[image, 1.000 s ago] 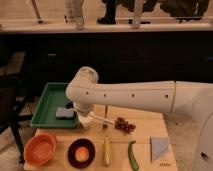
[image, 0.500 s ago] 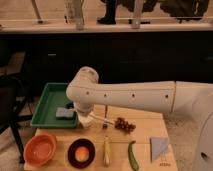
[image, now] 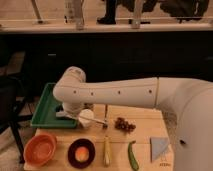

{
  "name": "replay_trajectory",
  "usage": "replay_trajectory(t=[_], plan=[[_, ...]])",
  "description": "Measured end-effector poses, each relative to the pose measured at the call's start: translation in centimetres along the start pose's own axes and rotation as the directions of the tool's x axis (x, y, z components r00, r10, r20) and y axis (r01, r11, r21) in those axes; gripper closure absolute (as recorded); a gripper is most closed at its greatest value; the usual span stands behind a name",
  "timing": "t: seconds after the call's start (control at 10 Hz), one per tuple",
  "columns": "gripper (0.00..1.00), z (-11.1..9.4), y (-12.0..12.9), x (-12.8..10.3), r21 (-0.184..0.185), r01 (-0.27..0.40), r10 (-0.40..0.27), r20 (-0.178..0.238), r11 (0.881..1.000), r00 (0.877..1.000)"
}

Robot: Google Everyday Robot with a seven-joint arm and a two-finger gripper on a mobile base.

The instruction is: Place brush in red bowl

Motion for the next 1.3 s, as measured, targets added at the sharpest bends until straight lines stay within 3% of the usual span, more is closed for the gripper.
replay_trajectory(t=[0.4, 0.9, 1.3], plan=[[1.00, 1.0, 2.4, -4.2, -0.060, 0.084, -0.085, -0.009, 0.995, 0.996], [1.00, 4.4, 5.9, -8.4, -0.166, 0.172, -0.179, -0.028, 0.971, 0.983], [1.00, 5.8, 6.8, -9.4, -0.201, 0.204, -0.215, -0.037, 0.958, 0.976]])
